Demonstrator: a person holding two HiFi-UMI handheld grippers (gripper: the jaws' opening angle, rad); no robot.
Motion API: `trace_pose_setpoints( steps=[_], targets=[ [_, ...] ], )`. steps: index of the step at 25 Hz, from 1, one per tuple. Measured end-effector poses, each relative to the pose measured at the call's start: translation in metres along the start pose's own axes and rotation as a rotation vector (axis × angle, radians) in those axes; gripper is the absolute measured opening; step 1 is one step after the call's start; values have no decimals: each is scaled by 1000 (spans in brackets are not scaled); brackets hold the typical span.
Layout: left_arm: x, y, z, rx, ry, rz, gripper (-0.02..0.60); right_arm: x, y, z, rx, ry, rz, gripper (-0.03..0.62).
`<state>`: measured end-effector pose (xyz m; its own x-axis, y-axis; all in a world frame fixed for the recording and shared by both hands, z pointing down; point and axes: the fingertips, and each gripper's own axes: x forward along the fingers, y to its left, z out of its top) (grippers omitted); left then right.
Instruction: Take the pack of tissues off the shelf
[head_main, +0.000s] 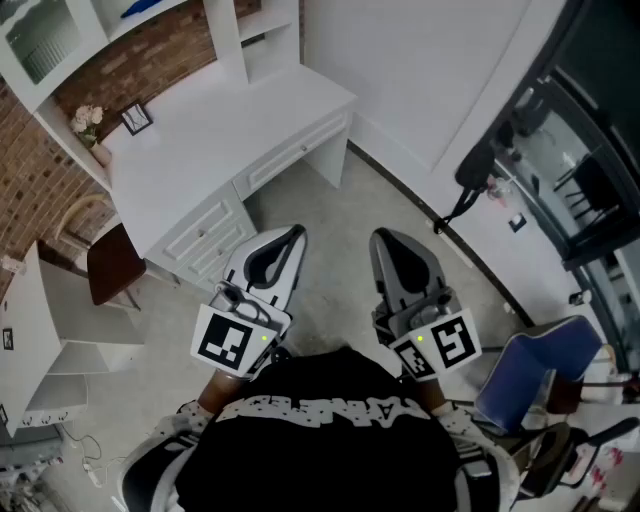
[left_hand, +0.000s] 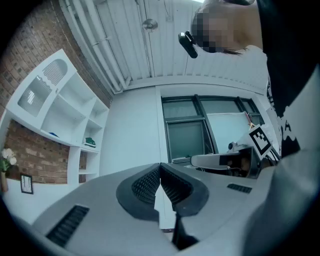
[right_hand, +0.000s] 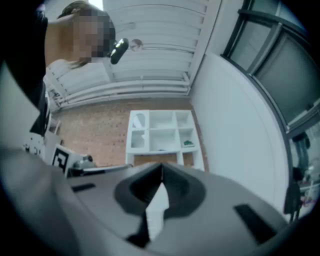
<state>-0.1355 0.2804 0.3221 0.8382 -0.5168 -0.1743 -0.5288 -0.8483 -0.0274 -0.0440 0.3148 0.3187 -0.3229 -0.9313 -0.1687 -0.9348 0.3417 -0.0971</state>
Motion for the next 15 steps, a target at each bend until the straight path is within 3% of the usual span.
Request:
trace_pose_setpoints(
  steps=[15],
  targets=[
    [8,-14,-1,15,13,35,35,-12,-10,8,31,-60,42,32]
  ],
)
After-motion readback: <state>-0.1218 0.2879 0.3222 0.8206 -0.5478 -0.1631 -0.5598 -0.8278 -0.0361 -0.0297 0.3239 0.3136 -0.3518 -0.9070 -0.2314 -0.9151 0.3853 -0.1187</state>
